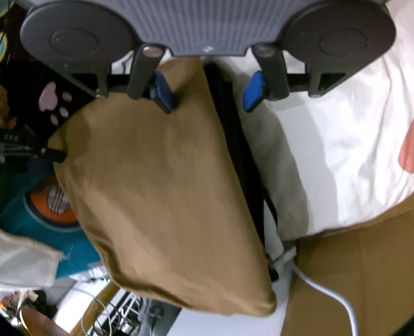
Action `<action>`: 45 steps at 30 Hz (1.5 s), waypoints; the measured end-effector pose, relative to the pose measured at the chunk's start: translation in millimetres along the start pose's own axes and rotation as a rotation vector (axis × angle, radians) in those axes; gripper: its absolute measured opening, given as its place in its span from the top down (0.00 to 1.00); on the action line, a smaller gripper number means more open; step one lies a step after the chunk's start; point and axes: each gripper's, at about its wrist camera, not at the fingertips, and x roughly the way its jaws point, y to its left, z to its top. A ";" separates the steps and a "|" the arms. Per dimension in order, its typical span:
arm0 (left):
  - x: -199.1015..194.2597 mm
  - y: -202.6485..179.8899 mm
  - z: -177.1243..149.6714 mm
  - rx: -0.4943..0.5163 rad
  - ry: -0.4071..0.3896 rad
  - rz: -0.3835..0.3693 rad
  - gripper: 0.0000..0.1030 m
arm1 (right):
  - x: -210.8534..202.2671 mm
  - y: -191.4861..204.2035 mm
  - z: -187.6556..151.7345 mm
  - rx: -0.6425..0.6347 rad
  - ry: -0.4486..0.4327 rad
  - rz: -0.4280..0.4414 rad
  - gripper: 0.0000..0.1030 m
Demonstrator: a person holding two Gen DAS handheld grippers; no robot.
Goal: Fold clothes
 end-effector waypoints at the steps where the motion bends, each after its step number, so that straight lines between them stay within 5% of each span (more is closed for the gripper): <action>1: -0.1 -0.1 -2.4 0.003 0.005 -0.001 0.40 | -2.6 0.9 -1.5 0.004 0.006 0.014 0.30; 12: 8.2 1.0 -15.3 0.023 0.037 -0.026 0.40 | 0.8 14.8 4.0 -0.017 0.090 0.062 0.30; 15: 15.1 3.4 -15.3 0.004 0.046 -0.052 0.55 | 7.7 14.2 9.0 0.005 0.133 0.062 0.32; 16: 17.4 4.2 -15.4 -0.003 0.049 -0.061 0.67 | 8.4 13.9 8.4 0.003 0.143 0.058 0.39; 19: 17.3 1.7 -16.8 0.010 0.046 -0.073 0.80 | 11.5 10.8 5.7 -0.003 0.184 0.040 0.52; 26: 5.9 7.0 -22.4 0.026 0.060 -0.061 0.91 | 4.7 0.4 1.7 0.041 0.211 0.012 0.59; 30: -4.6 14.1 -18.6 0.019 0.067 -0.023 0.88 | -11.3 0.6 4.1 0.069 0.201 0.014 0.59; 34: -28.7 19.8 -2.2 0.007 -0.058 -0.054 0.73 | -27.1 3.4 15.3 0.082 0.154 0.041 0.55; 45: -35.8 16.5 48.7 -0.009 -0.196 -0.023 0.64 | -22.8 26.2 77.2 -0.028 0.014 0.048 0.54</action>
